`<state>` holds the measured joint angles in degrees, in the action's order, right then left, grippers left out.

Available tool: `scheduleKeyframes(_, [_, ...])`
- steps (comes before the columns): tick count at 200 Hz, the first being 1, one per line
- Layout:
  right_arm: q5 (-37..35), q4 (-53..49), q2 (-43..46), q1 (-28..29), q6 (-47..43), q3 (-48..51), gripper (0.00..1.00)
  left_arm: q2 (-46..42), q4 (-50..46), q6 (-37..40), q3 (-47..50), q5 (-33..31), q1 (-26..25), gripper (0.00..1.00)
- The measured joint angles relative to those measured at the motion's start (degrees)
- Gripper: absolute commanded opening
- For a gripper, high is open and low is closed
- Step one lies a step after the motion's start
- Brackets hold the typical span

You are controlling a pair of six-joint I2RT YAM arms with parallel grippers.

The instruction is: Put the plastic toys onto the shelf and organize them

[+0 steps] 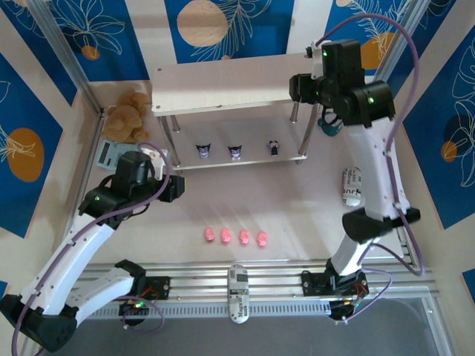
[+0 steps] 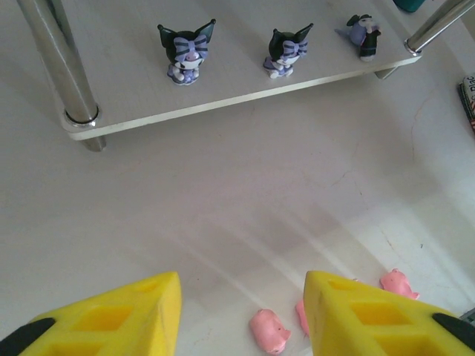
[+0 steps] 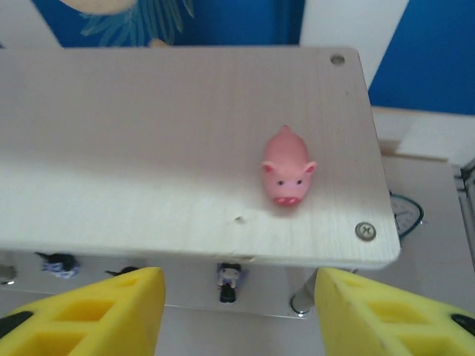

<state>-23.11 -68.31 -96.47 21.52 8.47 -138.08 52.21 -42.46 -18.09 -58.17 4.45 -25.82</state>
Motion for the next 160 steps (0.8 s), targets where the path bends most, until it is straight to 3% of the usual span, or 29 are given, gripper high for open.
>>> scheduleKeyframes(25, [-3.1,0.1,9.0,7.6,2.0,9.4,0.57,-1.1,0.0,0.6,4.0,0.0,0.0,0.47])
scheduleKeyframes(63, [-2.1,-1.1,22.7,21.7,15.7,42.9,0.57,-2.7,1.0,0.6,11.4,0.4,-0.6,0.47])
scheduleKeyframes(97, [3.5,-0.8,23.8,32.7,31.7,69.4,0.56,-3.9,2.6,-0.3,16.3,0.6,-5.2,0.48])
scheduleKeyframes(122, [7.3,0.1,21.8,38.2,39.7,75.9,0.55,-4.0,3.2,-1.8,19.7,0.4,-8.7,0.47])
scheduleKeyframes(160, [11.1,4.4,15.0,39.5,44.9,76.2,0.55,-4.7,3.6,-3.3,21.0,-0.3,-9.5,0.47])
